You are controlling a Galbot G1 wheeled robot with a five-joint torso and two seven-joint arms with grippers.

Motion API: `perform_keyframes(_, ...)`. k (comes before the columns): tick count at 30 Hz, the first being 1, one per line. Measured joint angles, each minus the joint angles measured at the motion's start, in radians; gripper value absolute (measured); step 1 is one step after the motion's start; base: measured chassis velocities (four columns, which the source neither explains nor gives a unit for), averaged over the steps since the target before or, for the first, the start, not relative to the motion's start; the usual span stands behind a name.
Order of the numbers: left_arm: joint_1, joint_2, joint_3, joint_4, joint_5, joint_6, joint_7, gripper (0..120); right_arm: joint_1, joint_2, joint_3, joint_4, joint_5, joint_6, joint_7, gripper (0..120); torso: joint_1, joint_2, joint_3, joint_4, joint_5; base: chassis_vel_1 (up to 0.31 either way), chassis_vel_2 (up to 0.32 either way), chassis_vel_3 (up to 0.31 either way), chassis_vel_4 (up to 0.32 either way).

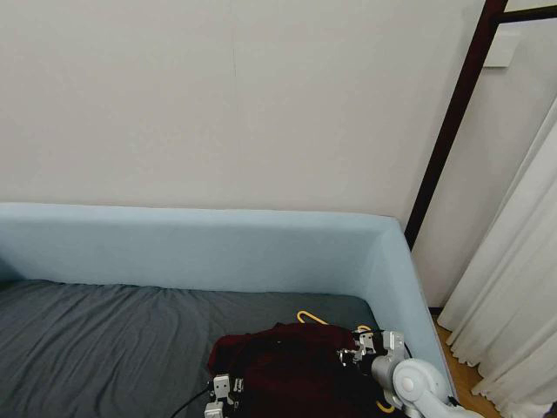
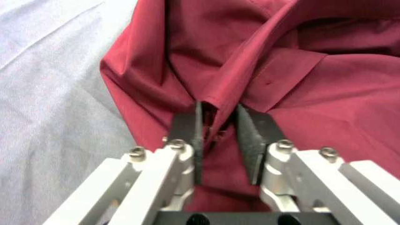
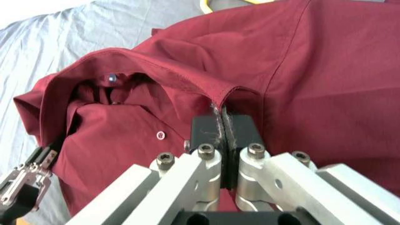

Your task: Pick up the clothes from the sofa and hang them on the clothes hanger.

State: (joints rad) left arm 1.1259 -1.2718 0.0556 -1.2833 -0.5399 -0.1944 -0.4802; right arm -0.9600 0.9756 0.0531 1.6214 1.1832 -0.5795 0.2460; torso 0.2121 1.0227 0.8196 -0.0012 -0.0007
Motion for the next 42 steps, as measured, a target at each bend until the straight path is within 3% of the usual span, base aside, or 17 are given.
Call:
perform_keyframes(3, -0.016, 0.001, 0.001, 0.010, -0.002, -0.001, 0.002, 3, -0.001, -0.004, 0.000, 0.001, 0.002, 0.001, 0.000, 0, 0.000, 0.000, 0.000, -0.0001, 0.0000, 0.000, 0.000, 0.000, 0.000)
perform_keyframes(5, -0.020, 0.001, 0.001, 0.013, -0.005, -0.001, 0.002, 0, -0.002, -0.005, 0.001, 0.001, 0.002, 0.002, 0.000, 0, 0.000, 0.000, 0.000, -0.0001, 0.0000, 0.000, 0.000, 0.000, 0.000)
perform_keyframes(11, -0.031, 0.014, 0.003, 0.013, -0.013, -0.001, 0.006, 0, -0.006, -0.010, 0.004, 0.011, 0.003, 0.005, 0.002, 0, 0.000, 0.000, 0.000, -0.0001, -0.0001, 0.000, 0.000, 0.000, 0.000)
perform_keyframes(20, -0.015, 0.102, -0.012, -0.116, 0.074, -0.037, 0.050, 0, 0.010, -0.047, 0.010, 0.078, 0.025, 0.018, 0.037, 0, 0.000, 0.000, 0.000, 0.0001, -0.0003, 0.000, 0.000, 0.000, 0.000)
perform_keyframes(25, -0.128, 0.258, 0.018, -0.292, -0.012, 0.018, 0.058, 0, 0.129, -0.127, -0.021, 0.148, 0.120, 0.018, 0.101, 0, 0.000, 0.000, 0.000, -0.0003, -0.0002, 0.000, 0.000, 0.000, 0.000)
perform_keyframes(26, -0.128, 0.258, 0.018, -0.292, -0.012, 0.018, 0.058, 0, 0.129, -0.127, -0.021, 0.148, 0.120, 0.018, 0.101, 0, 0.000, 0.000, 0.000, -0.0003, -0.0002, 0.000, 0.000, 0.000, 0.000)
perform_keyframes(29, -0.208, 0.364, 0.031, -0.395, -0.113, 0.074, 0.068, 0, 0.242, -0.162, -0.034, 0.181, 0.207, 0.018, 0.151, 0, 0.000, 0.000, 0.000, -0.0003, -0.0008, 0.000, 0.000, 0.000, 0.000)
perform_keyframes(30, -0.208, 0.364, 0.031, -0.395, -0.113, 0.074, 0.068, 0, 0.242, -0.162, -0.034, 0.181, 0.207, 0.018, 0.151, 0, 0.000, 0.000, 0.000, -0.0003, -0.0008, 0.000, 0.000, 0.000, 0.000)
perform_keyframes(33, -0.273, 0.461, 0.035, -0.472, -0.225, 0.104, 0.084, 0, 0.359, -0.177, -0.066, 0.186, 0.260, 0.018, 0.173, 0, 0.000, 0.000, 0.000, 0.0008, -0.0002, 0.000, 0.000, 0.000, 0.000)
perform_keyframes(38, -0.384, 0.544, 0.055, -0.532, -0.351, 0.152, 0.091, 0, 0.478, -0.185, -0.094, 0.179, 0.317, 0.018, 0.202, 0, 0.000, 0.000, 0.000, -0.0001, -0.0003, 0.000, 0.000, 0.000, 0.000)
perform_keyframes(42, -0.574, 0.593, 0.092, -0.565, -0.456, 0.229, 0.108, 0, 0.654, -0.198, -0.146, 0.164, 0.372, 0.018, 0.220, 0, 0.000, 0.000, 0.000, 0.0003, -0.0003, 0.000, 0.000, 0.000, 0.000)
